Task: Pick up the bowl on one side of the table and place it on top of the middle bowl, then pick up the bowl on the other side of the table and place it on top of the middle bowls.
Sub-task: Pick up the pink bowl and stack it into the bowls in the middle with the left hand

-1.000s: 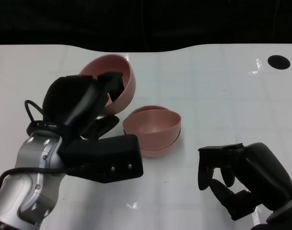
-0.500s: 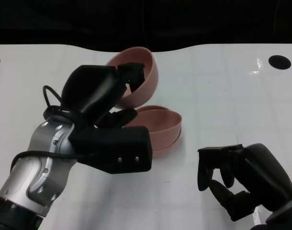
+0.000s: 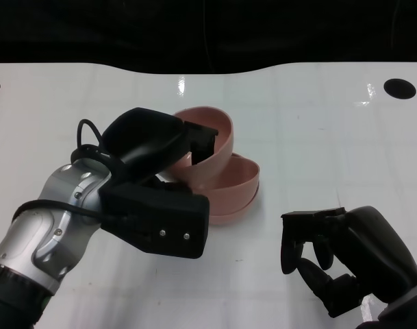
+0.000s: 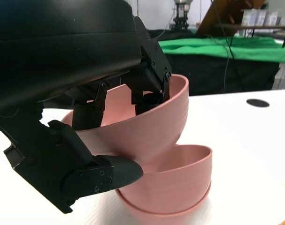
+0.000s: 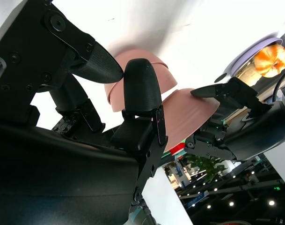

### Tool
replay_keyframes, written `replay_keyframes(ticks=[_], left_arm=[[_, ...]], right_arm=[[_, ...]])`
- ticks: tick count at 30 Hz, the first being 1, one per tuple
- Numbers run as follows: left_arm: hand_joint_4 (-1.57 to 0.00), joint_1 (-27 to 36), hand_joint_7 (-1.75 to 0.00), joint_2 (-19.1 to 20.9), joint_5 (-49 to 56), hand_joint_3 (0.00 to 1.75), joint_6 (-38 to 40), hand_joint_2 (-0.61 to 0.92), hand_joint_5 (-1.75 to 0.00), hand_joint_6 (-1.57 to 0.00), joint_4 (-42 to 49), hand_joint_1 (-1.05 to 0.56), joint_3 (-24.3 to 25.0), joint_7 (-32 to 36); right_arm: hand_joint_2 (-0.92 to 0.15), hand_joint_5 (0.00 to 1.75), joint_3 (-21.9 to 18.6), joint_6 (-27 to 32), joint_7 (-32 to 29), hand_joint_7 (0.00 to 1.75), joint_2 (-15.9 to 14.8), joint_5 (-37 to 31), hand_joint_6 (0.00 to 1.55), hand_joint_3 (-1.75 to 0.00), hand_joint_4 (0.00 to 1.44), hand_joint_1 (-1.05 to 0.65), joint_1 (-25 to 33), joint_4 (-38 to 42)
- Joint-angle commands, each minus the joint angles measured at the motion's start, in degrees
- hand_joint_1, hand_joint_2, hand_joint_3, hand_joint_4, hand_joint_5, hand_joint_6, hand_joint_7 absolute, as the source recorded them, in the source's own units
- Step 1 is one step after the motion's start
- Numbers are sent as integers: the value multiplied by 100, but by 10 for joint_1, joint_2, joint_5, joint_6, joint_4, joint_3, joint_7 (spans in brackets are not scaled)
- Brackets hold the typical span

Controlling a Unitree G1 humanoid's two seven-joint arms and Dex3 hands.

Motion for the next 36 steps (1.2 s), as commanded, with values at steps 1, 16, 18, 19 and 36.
replay_keyframes(ticks=[1, 16, 18, 19, 36], left_arm=[[-89, -19, -175, 7, -5, 101, -6, 49, -175, -74, 8, -21, -1, -12], [-92, -49, -175, -33, -19, 105, -26, 50, -175, -72, 86, -18, -14, -1], [-92, -51, -174, -37, -19, 105, -30, 51, -175, -72, 94, -19, -17, 0], [-92, -52, -174, -38, -18, 104, -28, 51, -175, -71, 97, -20, -19, -2], [-37, -49, -1, -23, 73, 20, 38, 92, -23, -46, 67, -44, -77, -29]], right_arm=[[-9, 175, -1, 0, 2, 148, -2, 5, 86, -166, 99, -8, 3, -6], [-8, 175, 4, -4, -9, 149, 1, -1, 88, -167, 101, -8, 1, -2], [-8, 175, 3, -5, -11, 149, 1, -3, 88, -167, 101, -9, 1, -2], [-8, 175, 4, -4, -10, 149, 1, -1, 88, -167, 101, -9, 2, -3], [-7, 175, 5, -3, -9, 149, 2, -1, 88, -168, 100, -11, 1, -5]])
